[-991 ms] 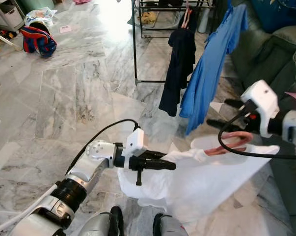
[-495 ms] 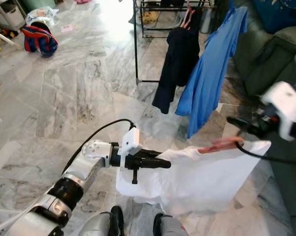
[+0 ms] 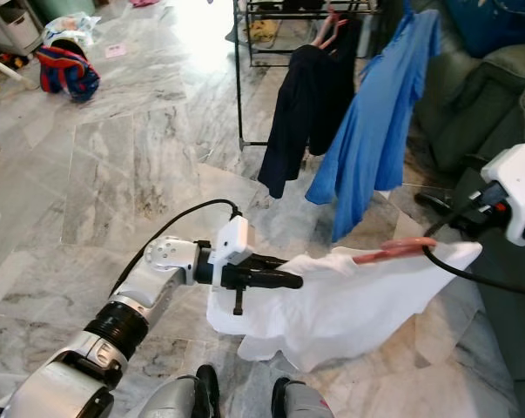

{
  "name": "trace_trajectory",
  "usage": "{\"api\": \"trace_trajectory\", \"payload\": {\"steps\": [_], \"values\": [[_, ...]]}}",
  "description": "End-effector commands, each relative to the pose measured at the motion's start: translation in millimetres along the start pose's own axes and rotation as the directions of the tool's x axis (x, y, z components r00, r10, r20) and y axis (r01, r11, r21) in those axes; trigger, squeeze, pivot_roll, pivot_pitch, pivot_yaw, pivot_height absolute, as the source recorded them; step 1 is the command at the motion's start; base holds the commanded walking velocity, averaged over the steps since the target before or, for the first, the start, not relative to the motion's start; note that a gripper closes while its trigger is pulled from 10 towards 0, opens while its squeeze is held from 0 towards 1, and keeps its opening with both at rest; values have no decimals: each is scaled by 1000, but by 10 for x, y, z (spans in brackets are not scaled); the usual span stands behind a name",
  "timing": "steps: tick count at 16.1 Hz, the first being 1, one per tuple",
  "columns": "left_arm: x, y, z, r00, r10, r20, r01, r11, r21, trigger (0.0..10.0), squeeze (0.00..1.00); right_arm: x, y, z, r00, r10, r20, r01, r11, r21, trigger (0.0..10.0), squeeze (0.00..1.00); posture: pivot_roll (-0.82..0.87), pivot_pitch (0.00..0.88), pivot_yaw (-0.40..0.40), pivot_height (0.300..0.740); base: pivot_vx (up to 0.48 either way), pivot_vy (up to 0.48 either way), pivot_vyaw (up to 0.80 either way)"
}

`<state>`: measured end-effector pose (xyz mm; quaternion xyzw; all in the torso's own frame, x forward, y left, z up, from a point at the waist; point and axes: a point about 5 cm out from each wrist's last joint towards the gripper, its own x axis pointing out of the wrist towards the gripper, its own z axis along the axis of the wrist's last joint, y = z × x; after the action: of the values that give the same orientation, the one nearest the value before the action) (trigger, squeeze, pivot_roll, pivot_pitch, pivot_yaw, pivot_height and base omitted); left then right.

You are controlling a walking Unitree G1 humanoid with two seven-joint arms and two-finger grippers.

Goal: Hang hanger

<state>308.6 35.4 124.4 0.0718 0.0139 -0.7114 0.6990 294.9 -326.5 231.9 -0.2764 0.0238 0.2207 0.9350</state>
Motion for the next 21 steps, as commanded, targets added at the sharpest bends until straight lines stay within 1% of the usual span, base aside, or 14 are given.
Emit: {"api": "trace_trajectory", "payload": {"steps": [1, 3, 4, 5, 6, 8, 9, 11, 12, 13, 15, 17, 19, 21], "values": [[-102, -5, -82, 1000, 24, -10, -25, 1000, -19, 10000, 0, -3, -16, 44, 998, -57, 28, 57, 998, -2, 10000, 0, -177, 240, 26, 740, 0, 0, 0], [-82, -20, -88, 1000, 15, -10, -15, 1000, -18, 10000, 0, 84, 29, 64, 997, -68, 45, 69, 998, -13, 10000, 0, -177, 240, 27, 740, 0, 0, 0], [-63, -34, -92, 1000, 5, -12, -6, 1000, -15, 10000, 0, 194, 87, 112, 996, -60, 64, 63, 997, -33, 10000, 0, -176, 239, 27, 740, 0, 0, 0], [-44, -44, -93, 1000, -4, -14, 4, 1000, -12, 10000, 0, 311, 147, 173, 996, -47, 75, 52, 996, -66, 10000, 0, -176, 237, 27, 740, 0, 0, 0], [-35, -45, -92, 1000, -7, -14, 7, 1000, -11, 10000, 0, 378, 179, 207, 997, -42, 72, 49, 994, -97, 10000, 0, -175, 236, 25, 740, 0, 0, 0], [-23, -44, -82, 1000, -14, -18, 14, 1000, -1, 10000, 0, 483, 198, 214, 998, -55, 12, 57, 977, -206, 10000, 0, -169, 234, 20, 740, 0, 0, 0], [-24, -41, -76, 1000, -14, -17, 14, 1000, 1, 10000, 0, 506, 170, 200, 996, -82, -26, 73, 965, -253, 10000, 0, -166, 234, 19, 740, 0, 0, 0], [-30, -39, -78, 1000, -11, -20, 11, 1000, 2, 10000, 0, 545, 139, 231, 994, -104, -41, 87, 949, -302, 10000, 0, -164, 233, 16, 740, 0, 0, 0], [-35, -42, -84, 1000, -10, -21, 10, 1000, 3, 10000, 0, 583, 132, 265, 992, -110, -60, 80, 923, -376, 10000, 0, -161, 231, 16, 740, 0, 0, 0], [-35, -42, -87, 1000, -10, -22, 10, 1000, 4, 10000, 0, 604, 136, 277, 992, -107, -74, 65, 903, -425, 10000, 0, -160, 229, 16, 740, 0, 0, 0], [-25, -41, -86, 1000, -12, -24, 12, 1000, 6, 10000, 0, 677, 206, 337, 995, -65, -76, 18, 862, -507, 10000, 0, -162, 227, 20, 740, 0, 0, 0], [-19, -39, -83, 999, -16, -28, 16, 1000, 8, 10000, 0, 718, 284, 392, 997, -6, -78, -38, 838, -544, 10000, 0, -165, 226, 23, 740, 0, 0, 0], [-12, -37, -80, 999, -19, -30, 20, 1000, 10, 10000, 0, 741, 352, 437, 996, 45, -77, -80, 825, -559, 10000, 0, -166, 227, 24, 740, 0, 0, 0], [3, -44, -78, 999, -24, -29, 24, 1000, 10, 10000, 0, 767, 388, 473, 996, 56, -66, -83, 818, -569, 10000, 0, -168, 227, 25, 740, 0, 0, 0]]}}
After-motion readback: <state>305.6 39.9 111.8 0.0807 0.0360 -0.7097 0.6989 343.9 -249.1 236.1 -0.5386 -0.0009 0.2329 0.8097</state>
